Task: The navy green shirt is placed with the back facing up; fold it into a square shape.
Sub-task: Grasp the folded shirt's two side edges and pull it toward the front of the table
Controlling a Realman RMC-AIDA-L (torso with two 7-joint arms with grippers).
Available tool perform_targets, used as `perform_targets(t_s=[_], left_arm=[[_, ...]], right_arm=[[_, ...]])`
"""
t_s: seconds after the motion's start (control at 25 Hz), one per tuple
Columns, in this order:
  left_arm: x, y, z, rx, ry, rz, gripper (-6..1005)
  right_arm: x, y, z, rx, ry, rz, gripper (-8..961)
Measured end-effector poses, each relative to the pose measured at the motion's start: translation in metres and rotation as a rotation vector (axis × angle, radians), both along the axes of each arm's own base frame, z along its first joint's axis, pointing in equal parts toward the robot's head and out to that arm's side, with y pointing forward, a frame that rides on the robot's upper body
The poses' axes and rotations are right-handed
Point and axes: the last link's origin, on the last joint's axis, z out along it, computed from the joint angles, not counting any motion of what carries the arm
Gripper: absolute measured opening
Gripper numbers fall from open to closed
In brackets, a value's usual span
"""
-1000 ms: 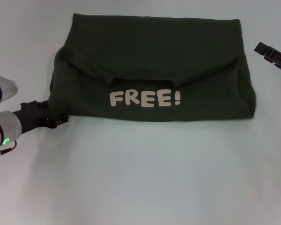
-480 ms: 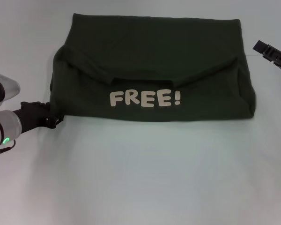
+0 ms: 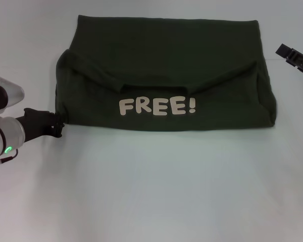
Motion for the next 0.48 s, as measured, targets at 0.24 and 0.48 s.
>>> perform_targets(t_s=[0.24, 0.48], left_arm=[[0.000, 0.001, 0.002, 0.009, 0.007, 0.003, 33], [0.000, -0.007, 0.008, -0.008, -0.044, -0.013, -1]], right_arm=[[0.004, 0.002, 0.000, -0.003, -0.028, -0.021, 716], [0.011, 0.001, -0.001, -0.083, -0.060, -0.051, 714]])
